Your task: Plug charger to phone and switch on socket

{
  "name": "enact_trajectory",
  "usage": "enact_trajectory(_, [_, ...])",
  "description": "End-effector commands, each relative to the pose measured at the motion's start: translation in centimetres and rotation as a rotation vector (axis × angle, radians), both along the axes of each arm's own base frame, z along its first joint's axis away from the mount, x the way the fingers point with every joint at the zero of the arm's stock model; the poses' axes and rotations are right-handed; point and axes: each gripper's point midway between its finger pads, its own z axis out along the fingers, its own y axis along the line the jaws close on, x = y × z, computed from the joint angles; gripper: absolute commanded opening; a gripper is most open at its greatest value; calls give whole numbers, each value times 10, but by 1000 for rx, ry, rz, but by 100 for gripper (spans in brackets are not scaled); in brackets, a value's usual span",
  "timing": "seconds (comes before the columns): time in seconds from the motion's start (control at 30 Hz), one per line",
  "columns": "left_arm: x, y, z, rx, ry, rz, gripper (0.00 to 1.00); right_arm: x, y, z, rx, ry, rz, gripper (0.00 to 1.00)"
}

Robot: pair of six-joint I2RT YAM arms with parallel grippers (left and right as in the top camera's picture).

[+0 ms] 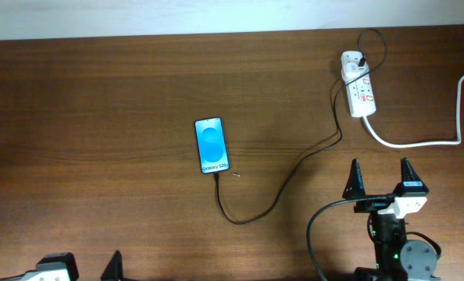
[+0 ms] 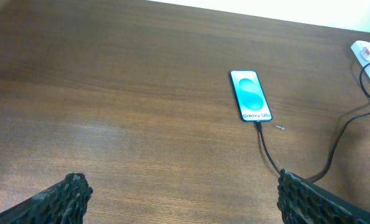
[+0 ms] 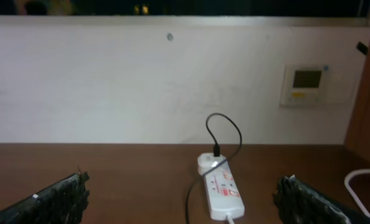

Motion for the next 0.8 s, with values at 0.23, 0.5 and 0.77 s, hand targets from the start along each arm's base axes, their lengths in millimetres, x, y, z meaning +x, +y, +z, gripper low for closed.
enact_trajectory(0.23, [0, 1, 1, -6, -7, 8, 99, 8, -5, -42, 24, 65, -24, 98])
enact_trajectory(0.5, [0, 1, 1, -6, -7, 8, 99, 8, -5, -63, 35, 150, -25, 98])
enact_trajectory(0.77, [0, 1, 1, -6, -8, 8, 99, 8, -5, -73, 41, 193, -26, 98])
